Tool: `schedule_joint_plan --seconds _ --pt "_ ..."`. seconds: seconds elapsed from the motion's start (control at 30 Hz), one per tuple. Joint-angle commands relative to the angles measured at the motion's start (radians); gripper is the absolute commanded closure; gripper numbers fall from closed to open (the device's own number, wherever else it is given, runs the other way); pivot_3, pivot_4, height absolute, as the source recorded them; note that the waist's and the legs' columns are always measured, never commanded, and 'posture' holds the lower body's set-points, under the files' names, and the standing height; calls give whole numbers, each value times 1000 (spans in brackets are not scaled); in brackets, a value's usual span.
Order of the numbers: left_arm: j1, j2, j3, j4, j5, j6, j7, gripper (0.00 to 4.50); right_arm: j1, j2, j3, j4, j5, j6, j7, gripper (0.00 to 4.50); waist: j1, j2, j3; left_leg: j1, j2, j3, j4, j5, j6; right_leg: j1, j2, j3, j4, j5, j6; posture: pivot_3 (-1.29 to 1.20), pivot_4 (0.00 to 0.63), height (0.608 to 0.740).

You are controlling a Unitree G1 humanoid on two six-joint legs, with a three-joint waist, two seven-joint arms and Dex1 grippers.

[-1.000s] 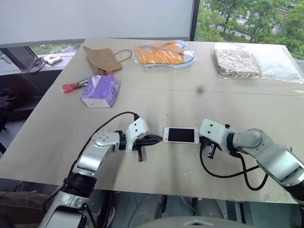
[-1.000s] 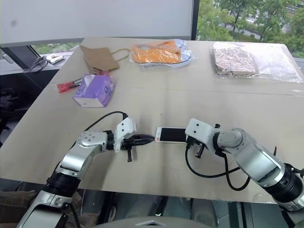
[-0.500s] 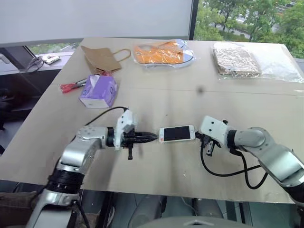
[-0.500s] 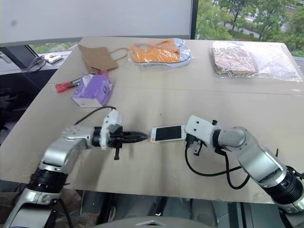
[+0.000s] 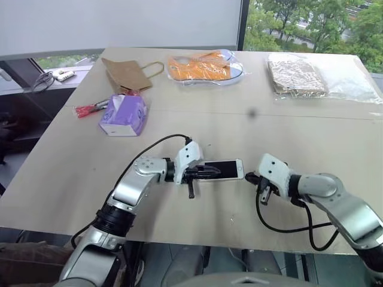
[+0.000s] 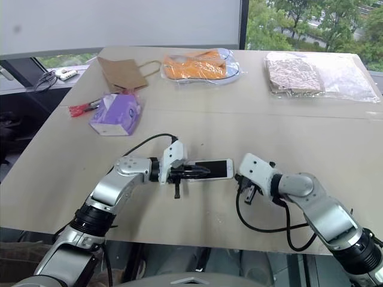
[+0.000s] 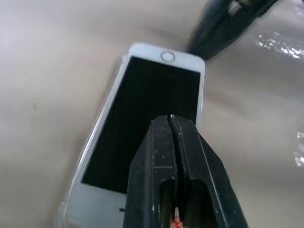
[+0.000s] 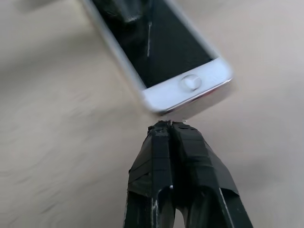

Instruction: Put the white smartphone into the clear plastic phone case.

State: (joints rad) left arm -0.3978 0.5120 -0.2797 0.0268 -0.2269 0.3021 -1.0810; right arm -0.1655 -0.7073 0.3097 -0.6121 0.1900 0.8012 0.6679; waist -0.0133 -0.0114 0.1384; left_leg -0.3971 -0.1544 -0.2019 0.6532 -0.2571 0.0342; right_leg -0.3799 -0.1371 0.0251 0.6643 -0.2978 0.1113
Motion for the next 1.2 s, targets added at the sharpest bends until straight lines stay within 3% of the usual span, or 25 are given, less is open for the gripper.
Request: schedule_joint_plan --seconds 0.03,0.37,0.6,0.8,1.2 --pt "9 14 -25 41 61 -18 21 4415 4 5 -31 -42 4 -34 -4 4500 1 0 0 0 0 0 0 0 0 0 0 0 0 0 0 0 150 740" --pt "27 9 -35 46 96 -17 66 4415 -76 63 -74 -25 99 -33 49 4500 1 0 -1 2 0 0 0 0 0 1 1 0 1 0 0 0 150 740" --pt "44 12 -37 27 97 -18 70 4415 -188 40 95 200 -10 1 71 4500 0 1 -2 4 0 0 0 0 0 2 1 0 1 0 0 0 150 740" --pt "76 25 -23 -19 85 8 79 4415 -229 -37 245 282 -44 10 220 4500 0 -1 -16 5 0 0 0 0 0 3 0 1 1 0 0 0 150 740" --pt "122 46 0 -72 67 51 93 4415 -266 105 364 614 -132 -23 269 4500 2 -3 -47 28 1 0 -8 -4 5 24 2 1 -3 -1 0 0 150 740"
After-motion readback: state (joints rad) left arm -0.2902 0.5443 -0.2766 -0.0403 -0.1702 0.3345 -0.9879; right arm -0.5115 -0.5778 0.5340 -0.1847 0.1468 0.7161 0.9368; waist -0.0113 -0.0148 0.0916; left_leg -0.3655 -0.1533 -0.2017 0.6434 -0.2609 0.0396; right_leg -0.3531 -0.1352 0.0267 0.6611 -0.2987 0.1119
